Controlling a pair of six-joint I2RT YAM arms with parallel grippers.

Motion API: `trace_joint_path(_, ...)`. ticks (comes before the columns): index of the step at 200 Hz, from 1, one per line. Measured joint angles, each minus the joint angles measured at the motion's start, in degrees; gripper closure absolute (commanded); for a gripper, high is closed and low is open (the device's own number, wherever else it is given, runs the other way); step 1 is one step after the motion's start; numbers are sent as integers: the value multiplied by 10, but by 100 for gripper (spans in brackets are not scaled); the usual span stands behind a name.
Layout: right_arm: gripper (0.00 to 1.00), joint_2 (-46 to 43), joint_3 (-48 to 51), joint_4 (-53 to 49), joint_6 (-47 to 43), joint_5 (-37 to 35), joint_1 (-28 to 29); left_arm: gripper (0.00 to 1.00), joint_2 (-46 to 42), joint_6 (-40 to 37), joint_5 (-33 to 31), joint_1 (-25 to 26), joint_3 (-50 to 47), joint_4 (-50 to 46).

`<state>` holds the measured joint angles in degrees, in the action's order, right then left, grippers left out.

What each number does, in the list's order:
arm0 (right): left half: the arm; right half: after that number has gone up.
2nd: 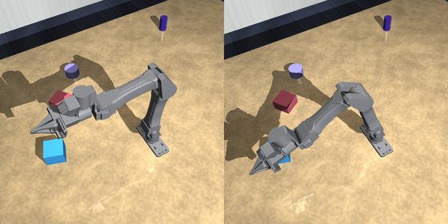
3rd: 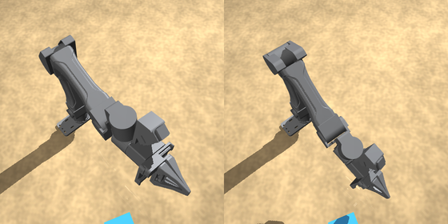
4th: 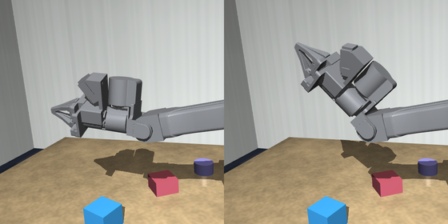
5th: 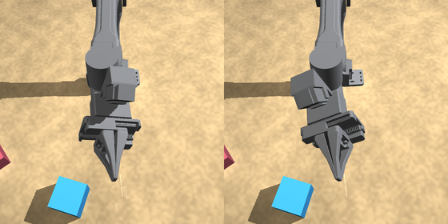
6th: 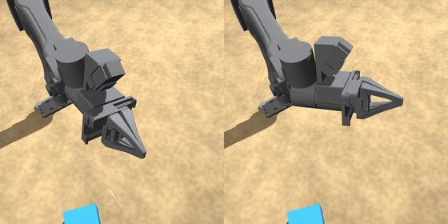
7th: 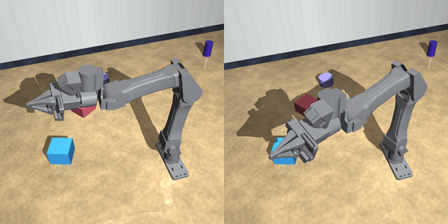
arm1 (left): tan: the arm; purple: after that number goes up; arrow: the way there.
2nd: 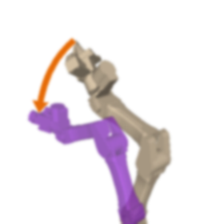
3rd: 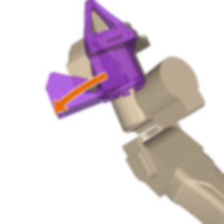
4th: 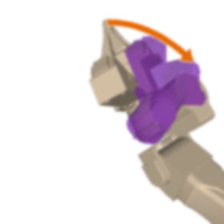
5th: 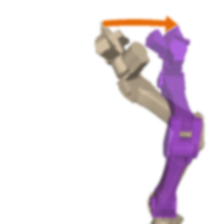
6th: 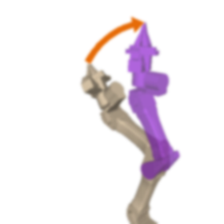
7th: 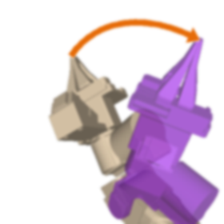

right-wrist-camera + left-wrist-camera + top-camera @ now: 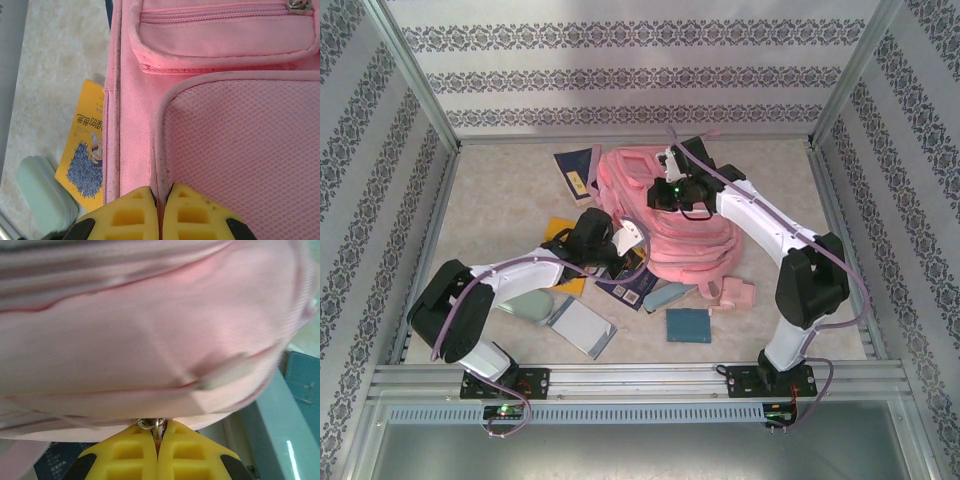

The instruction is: Pack the student bag

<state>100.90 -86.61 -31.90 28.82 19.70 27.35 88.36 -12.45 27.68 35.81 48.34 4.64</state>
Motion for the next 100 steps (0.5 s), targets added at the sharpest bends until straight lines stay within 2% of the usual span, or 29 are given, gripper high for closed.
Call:
trace_joint_path(54, 100, 61, -61, 0, 38, -53, 37, 100, -58, 52, -17, 8, -5, -66)
trace_joint_path(85, 100, 102, -104, -9, 56, -59, 56, 100, -68, 79, -37, 13, -5, -97)
trace_joint_path(93, 86, 111, -116, -11, 56, -60, 61, 100, -69, 85, -43, 15, -5, -103)
trace_joint_path(100, 79, 117, -124, -15, 55, -60, 63, 100, -69, 90, -49, 16, -5, -109)
